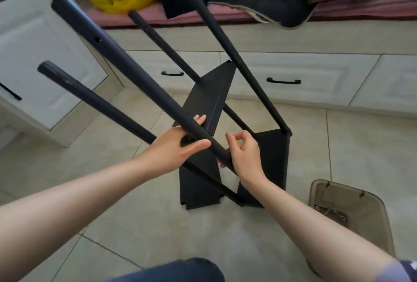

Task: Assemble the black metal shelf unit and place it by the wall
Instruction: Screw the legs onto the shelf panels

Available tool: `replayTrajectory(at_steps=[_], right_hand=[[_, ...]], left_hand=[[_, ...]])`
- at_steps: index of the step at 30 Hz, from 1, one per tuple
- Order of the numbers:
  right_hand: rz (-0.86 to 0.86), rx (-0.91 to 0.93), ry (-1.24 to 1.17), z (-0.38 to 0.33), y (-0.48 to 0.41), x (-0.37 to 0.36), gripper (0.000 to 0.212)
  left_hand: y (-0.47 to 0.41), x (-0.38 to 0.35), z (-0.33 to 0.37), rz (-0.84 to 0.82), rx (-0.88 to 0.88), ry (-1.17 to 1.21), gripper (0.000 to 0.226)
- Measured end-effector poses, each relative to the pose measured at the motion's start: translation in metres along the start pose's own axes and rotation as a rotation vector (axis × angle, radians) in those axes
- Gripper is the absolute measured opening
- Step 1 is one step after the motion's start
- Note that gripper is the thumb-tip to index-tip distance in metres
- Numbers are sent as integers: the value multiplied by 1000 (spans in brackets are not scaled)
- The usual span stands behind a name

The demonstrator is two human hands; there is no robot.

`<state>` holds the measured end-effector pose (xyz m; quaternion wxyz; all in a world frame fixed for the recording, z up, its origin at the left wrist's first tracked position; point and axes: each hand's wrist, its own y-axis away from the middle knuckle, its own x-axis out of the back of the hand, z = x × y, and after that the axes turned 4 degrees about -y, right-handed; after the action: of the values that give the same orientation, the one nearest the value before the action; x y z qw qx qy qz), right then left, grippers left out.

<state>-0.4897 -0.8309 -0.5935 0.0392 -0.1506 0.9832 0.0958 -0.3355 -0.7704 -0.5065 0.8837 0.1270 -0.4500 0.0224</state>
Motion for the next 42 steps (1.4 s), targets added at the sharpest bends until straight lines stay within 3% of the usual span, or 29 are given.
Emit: replayTrajectory(at_steps=[13,23,29,39,42], right_hand=[[-230,18,459,32,-39,-25,15],[-419,-80,688,66,-37,-29,14],[-463,-88,700,84,-34,-24,17],[-455,-47,762,111,-18,-31,13],[-445,-57,761,113,-16,-32,12]], left_hand=[[19,-71,-97,223,275,498,73],[51,-132,-134,212,341,703,80],[61,-159,-146,218,384,767,79],[75,-178,-161,201,549,830,54],[76,-180,-162,190,565,777,17]])
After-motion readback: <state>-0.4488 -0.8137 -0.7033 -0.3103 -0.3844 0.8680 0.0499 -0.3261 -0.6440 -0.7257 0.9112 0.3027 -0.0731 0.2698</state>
